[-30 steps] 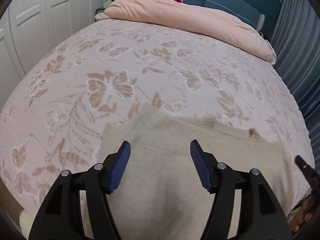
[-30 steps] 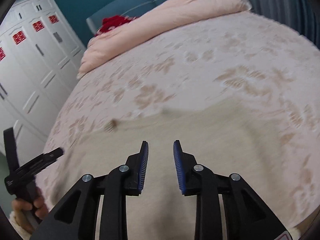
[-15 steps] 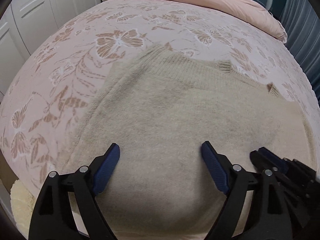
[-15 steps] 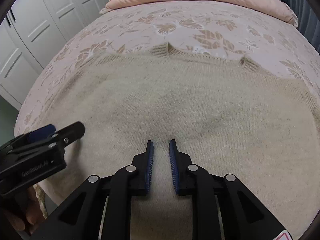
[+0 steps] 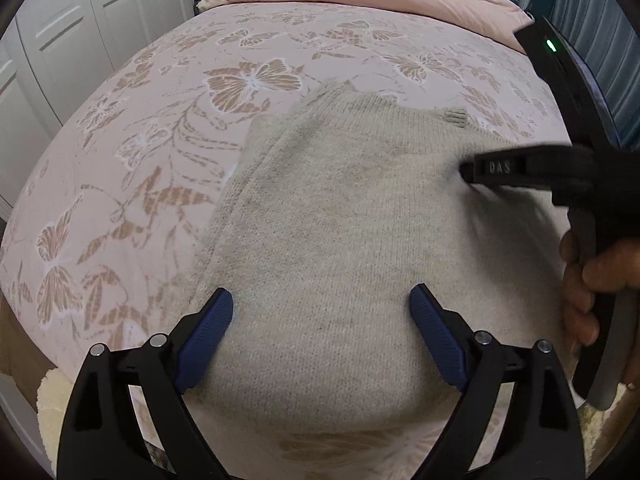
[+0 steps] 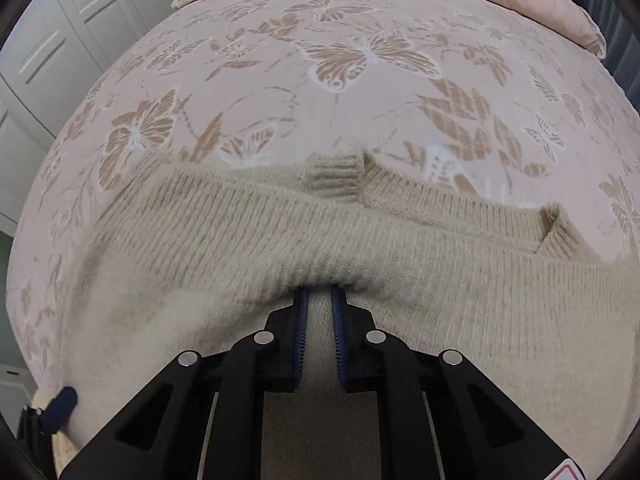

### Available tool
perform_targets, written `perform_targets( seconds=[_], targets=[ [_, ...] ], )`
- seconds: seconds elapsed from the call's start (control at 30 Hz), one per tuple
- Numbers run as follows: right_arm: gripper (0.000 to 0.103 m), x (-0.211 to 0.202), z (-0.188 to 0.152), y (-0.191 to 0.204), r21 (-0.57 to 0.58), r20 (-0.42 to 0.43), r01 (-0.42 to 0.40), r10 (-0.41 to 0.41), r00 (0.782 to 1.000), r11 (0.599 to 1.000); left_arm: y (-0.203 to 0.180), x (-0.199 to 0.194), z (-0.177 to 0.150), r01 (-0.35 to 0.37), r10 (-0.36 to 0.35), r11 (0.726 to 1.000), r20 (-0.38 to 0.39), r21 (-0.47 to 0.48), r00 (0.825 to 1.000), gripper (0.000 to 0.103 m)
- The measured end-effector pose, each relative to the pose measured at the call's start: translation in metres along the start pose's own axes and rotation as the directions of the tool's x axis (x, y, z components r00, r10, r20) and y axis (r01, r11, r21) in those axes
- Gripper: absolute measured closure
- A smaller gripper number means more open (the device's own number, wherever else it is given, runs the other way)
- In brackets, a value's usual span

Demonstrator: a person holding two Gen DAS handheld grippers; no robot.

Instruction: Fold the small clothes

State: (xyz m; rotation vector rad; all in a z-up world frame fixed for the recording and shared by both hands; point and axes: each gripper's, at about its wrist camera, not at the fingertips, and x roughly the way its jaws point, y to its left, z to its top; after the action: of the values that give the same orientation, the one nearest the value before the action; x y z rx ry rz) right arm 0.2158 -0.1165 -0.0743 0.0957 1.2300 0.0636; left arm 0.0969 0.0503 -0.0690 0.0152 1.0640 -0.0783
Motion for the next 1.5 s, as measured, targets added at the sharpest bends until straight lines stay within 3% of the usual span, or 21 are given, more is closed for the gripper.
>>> perform_targets(
  seconds=[0.1, 0.2, 0.27, 0.3, 0.37, 0.47, 0.53, 0.6, 0.67, 0.7, 0.73, 0.83, 0.93, 0.97, 1.0, 1.1, 1.2, 1.3, 1.33, 1.43, 1.5],
  targets=[
    [0.093, -0.043, -0.018, -0.027, 0.087, 0.108, -0.127, 0.117, 0.987, 0.988, 0.004, -0.003, 0.001, 0.025, -0.025, 1.0, -0.001, -0.002, 1.0, 0.015],
    [0.092, -0.07, -0.061, -0.074, 0.167, 0.161, -0.064, 0.037, 0.986, 0.984, 0.011, 0.0, 0.002, 0.047, -0.047, 0.999, -0.007, -0.01, 0.999, 0.014],
    [0.091, -0.068, -0.093, -0.116, 0.241, 0.098, 0.035, -0.061, 0.993, 0.97, 0.01, 0.002, 0.001, 0.035, -0.035, 0.999, -0.005, 0.0, 0.999, 0.012],
    [0.098, -0.067, -0.106, -0.137, 0.289, 0.069, 0.041, -0.064, 0.996, 0.957, 0.008, 0.003, 0.001, 0.026, -0.026, 1.0, -0.002, 0.005, 1.0, 0.011],
    [0.101, -0.089, -0.131, -0.168, 0.397, 0.11, -0.072, 0.03, 0.994, 0.915, 0.002, 0.004, 0.0, 0.004, -0.004, 1.0, 0.001, 0.018, 1.0, 0.009],
    [0.092, -0.129, -0.157, -0.192, 0.427, 0.18, 0.018, -0.105, 0.978, 0.904, -0.001, 0.003, -0.001, -0.016, 0.016, 1.0, -0.001, 0.025, 1.0, 0.009],
    [0.09, -0.133, -0.169, -0.213, 0.448, 0.161, 0.067, -0.154, 0.975, 0.892, 0.002, -0.002, -0.001, 0.002, -0.002, 1.0, -0.011, -0.003, 1.0, 0.009],
    [0.086, -0.133, -0.181, -0.236, 0.51, 0.118, 0.106, -0.192, 0.974, 0.853, 0.005, -0.01, -0.001, 0.021, -0.021, 0.999, -0.011, -0.034, 1.0, 0.009],
    [0.085, -0.143, -0.191, -0.251, 0.565, 0.173, 0.038, -0.163, 0.971, 0.824, 0.005, -0.015, -0.003, 0.021, -0.022, 0.999, -0.018, -0.04, 1.0, 0.009],
    [0.071, -0.146, -0.195, -0.256, 0.58, 0.193, 0.014, -0.155, 0.969, 0.814, 0.005, -0.016, -0.005, 0.013, -0.014, 0.999, -0.023, -0.034, 1.0, 0.009],
    [0.058, -0.146, -0.197, -0.259, 0.585, 0.202, 0.006, -0.153, 0.967, 0.811, 0.005, -0.016, -0.007, 0.002, -0.003, 1.0, -0.03, -0.031, 1.0, 0.009],
    [0.058, -0.149, -0.196, -0.252, 0.553, 0.188, 0.075, -0.213, 0.959, 0.83, 0.006, -0.016, -0.014, -0.014, 0.012, 0.999, -0.045, -0.042, 0.999, 0.009],
    [0.058, -0.168, -0.199, -0.241, 0.524, 0.274, 0.082, -0.259, 0.926, 0.848, 0.007, -0.021, -0.018, -0.017, 0.015, 0.999, -0.052, -0.046, 0.999, 0.009],
    [0.058, -0.166, -0.197, -0.241, 0.509, 0.264, 0.095, -0.261, 0.929, 0.855, 0.007, -0.022, -0.02, -0.018, 0.015, 0.999, -0.056, -0.046, 0.998, 0.009],
    [0.06, -0.159, -0.195, -0.241, 0.494, 0.235, 0.111, -0.255, 0.938, 0.863, 0.008, -0.021, -0.022, -0.017, 0.014, 0.999, -0.063, -0.048, 0.998, 0.009],
    [0.08, -0.114, -0.204, -0.25, 0.475, 0.079, 0.194, -0.261, 0.962, 0.859, 0.009, -0.019, -0.027, -0.016, 0.012, 0.998, -0.078, -0.056, 0.997, 0.009],
    [0.08, -0.124, -0.211, -0.248, 0.5, 0.118, 0.169, -0.26, 0.958, 0.85, 0.01, -0.017, -0.03, -0.017, 0.011, 0.998, -0.096, -0.057, 0.995, 0.009],
    [0.07, -0.143, -0.2, -0.251, 0.528, 0.177, 0.092, -0.215, 0.96, 0.844, 0.015, -0.025, -0.031, 0.001, -0.008, 0.998, -0.09, -0.07, 0.996, 0.009],
    [0.06, -0.146, -0.193, -0.252, 0.523, 0.186, 0.085, -0.212, 0.959, 0.848, 0.017, -0.027, -0.031, 0.008, -0.016, 0.997, -0.089, -0.082, 0.996, 0.009],
    [0.043, -0.136, -0.169, -0.254, 0.484, 0.171, 0.149, -0.26, 0.95, 0.862, 0.023, -0.027, -0.029, 0.02, -0.031, 0.993, -0.091, -0.115, 0.995, 0.009],
    [0.046, -0.109, -0.156, -0.258, 0.441, 0.093, 0.212, -0.279, 0.956, 0.872, 0.025, -0.023, -0.029, 0.017, -0.031, 0.992, -0.109, -0.126, 0.994, 0.009]
  ],
)
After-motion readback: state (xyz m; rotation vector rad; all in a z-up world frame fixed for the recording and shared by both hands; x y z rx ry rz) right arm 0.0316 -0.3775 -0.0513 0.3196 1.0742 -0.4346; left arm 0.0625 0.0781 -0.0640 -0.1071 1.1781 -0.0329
